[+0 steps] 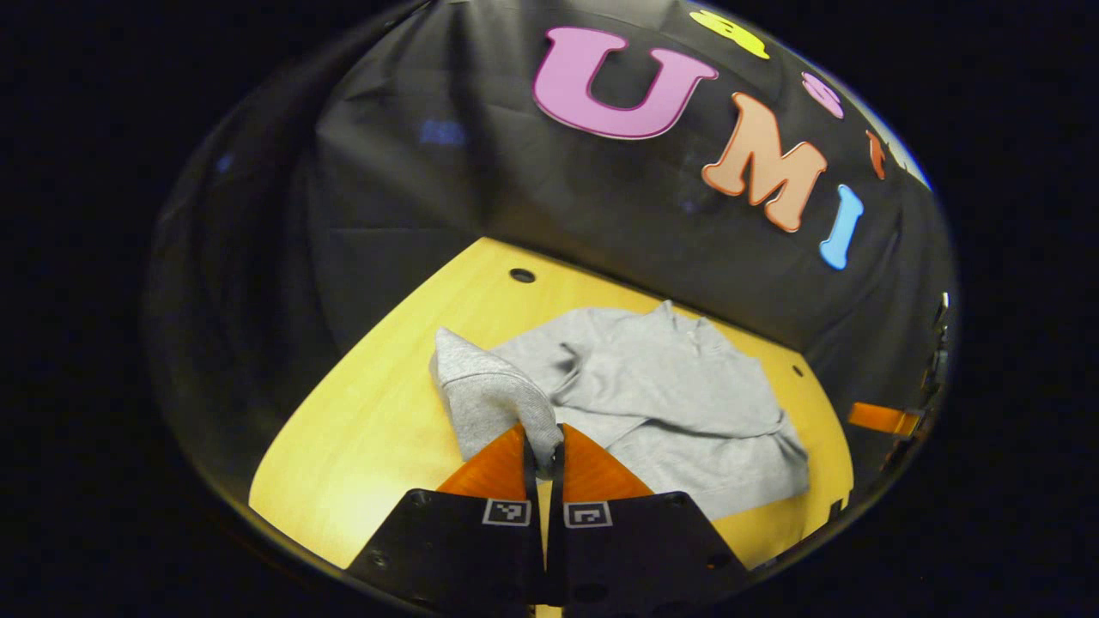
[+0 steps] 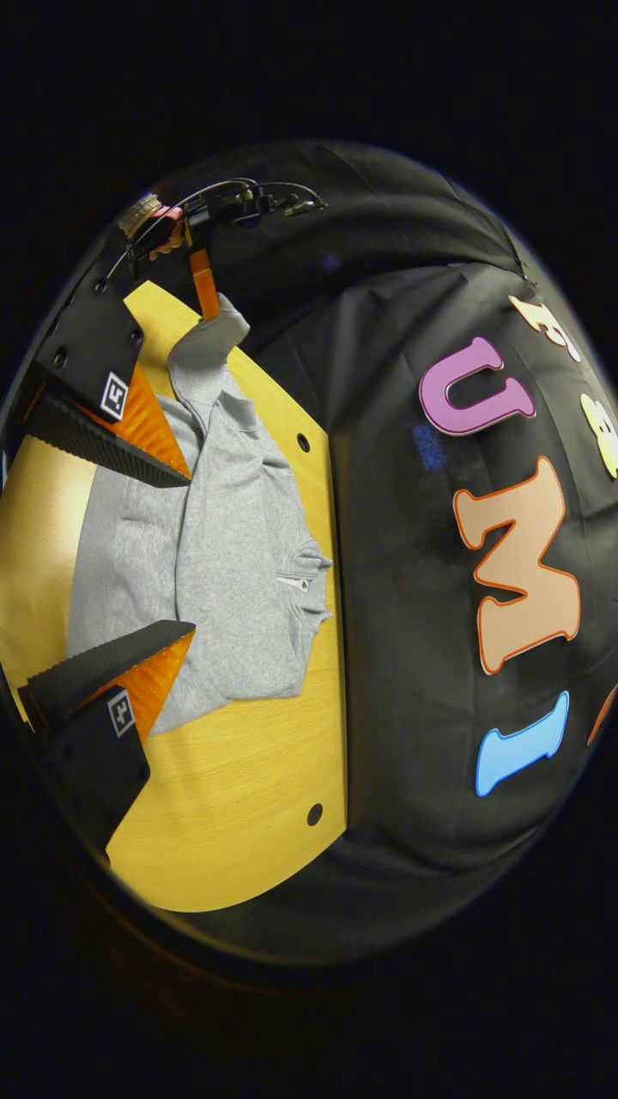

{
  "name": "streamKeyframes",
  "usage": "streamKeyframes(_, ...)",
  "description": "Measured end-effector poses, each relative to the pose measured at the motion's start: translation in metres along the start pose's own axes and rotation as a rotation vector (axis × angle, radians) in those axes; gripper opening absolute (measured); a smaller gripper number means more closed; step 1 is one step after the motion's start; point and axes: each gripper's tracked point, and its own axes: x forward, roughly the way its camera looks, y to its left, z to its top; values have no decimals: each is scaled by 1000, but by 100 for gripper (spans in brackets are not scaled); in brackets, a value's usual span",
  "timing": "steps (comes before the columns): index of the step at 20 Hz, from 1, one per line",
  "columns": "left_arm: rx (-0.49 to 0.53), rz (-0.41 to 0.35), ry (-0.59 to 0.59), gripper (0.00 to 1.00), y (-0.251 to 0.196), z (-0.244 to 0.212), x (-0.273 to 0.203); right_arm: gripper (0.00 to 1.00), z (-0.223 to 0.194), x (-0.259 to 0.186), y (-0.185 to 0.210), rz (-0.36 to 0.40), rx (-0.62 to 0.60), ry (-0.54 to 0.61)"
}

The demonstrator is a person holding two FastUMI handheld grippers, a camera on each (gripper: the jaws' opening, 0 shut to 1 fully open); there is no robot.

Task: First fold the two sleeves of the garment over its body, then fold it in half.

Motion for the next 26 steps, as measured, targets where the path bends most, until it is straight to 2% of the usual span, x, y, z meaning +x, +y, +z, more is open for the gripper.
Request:
streamKeyframes(7,-12,-223,-22,0,-121,25,26,98,2,-18,-42,-32,27,-17)
streamKeyframes(8,-2,-248,-20,0,-137,25,29,93,1,-18,-48,-38,25,-16)
streamKeyframes(9,11,-273,-16,0,-152,25,33,97,0,-17,-55,-44,24,-11)
streamKeyframes(11,36,-324,-11,0,-185,26,40,98,1,-18,-65,-45,33,-11)
streamKeyframes(12,47,-351,-10,0,-202,26,44,93,-1,-19,-70,-44,37,-11)
streamKeyframes(13,55,-378,-7,0,-219,26,48,98,-2,-18,-74,-44,41,-11)
streamKeyframes(15,75,-430,-4,0,-254,26,58,97,-6,-19,-84,-50,48,-9)
streamKeyframes(17,97,-473,7,0,-287,23,69,98,-12,-22,-92,-57,64,-5)
streamKeyframes(18,97,-492,19,0,-304,20,73,94,-14,-22,-97,-62,70,-6)
streamKeyframes(19,91,-511,27,0,-321,17,77,98,-15,-23,-102,-72,74,-9)
streamKeyframes(22,81,-565,57,0,-371,-3,95,97,-18,-27,-114,-90,108,-27)
streamKeyframes(26,106,-584,97,0,-413,-31,127,97,-20,-30,-129,-107,124,-34)
